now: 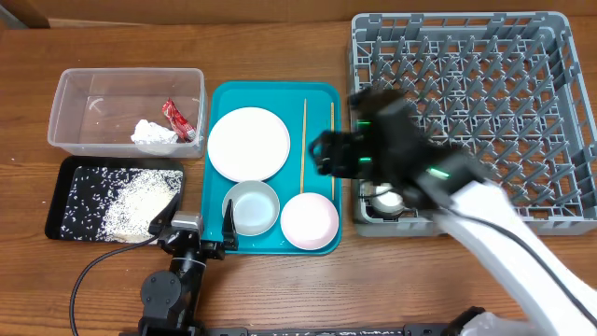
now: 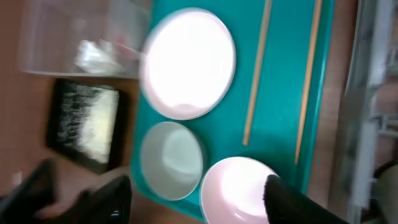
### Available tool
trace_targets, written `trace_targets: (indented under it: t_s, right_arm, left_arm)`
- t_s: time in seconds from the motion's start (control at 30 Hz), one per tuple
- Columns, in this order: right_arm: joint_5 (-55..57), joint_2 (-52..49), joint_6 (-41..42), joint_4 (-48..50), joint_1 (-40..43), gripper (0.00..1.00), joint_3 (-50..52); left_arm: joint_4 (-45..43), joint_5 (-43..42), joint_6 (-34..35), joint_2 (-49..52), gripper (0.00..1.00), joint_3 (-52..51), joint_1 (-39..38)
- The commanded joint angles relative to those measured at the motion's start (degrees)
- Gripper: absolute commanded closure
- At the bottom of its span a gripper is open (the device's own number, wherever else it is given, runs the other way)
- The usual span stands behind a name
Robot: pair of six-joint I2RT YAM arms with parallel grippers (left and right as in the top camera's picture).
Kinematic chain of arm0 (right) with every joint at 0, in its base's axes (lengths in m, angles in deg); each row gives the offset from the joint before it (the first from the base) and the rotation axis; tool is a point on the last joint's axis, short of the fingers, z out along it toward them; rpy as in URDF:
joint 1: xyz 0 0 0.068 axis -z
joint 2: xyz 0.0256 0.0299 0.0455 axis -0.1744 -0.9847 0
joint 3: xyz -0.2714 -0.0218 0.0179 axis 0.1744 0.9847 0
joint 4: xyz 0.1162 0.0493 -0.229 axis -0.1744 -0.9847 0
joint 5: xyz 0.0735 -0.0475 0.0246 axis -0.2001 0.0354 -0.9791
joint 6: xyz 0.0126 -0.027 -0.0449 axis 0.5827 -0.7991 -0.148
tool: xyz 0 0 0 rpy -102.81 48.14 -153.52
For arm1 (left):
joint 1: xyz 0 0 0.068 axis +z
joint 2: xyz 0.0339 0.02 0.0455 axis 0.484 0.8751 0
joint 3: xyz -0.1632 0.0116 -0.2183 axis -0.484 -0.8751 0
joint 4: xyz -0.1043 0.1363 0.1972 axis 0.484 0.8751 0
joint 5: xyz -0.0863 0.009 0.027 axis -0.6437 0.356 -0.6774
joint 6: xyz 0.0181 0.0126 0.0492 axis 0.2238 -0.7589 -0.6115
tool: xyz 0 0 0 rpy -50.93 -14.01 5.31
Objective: Sort waste into correct bins and load items into the dishwasher
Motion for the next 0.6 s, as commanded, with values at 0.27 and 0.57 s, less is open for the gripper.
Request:
trace_targets:
  t_s: [0.27,0.57]
  right_arm:
    - [6.2,-26.4,2.6,13.7,-1.4,0.47,0.0]
    - [6.9,-33.4,2.8,18.3,-1.4,0.56,0.0]
  left_arm:
    - [0.0,0.8,-1.1,-0.2,0.0,-0.3,0.3]
    - [0.0,0.8,-1.1,-0.2,0.01,-0.3,0.3]
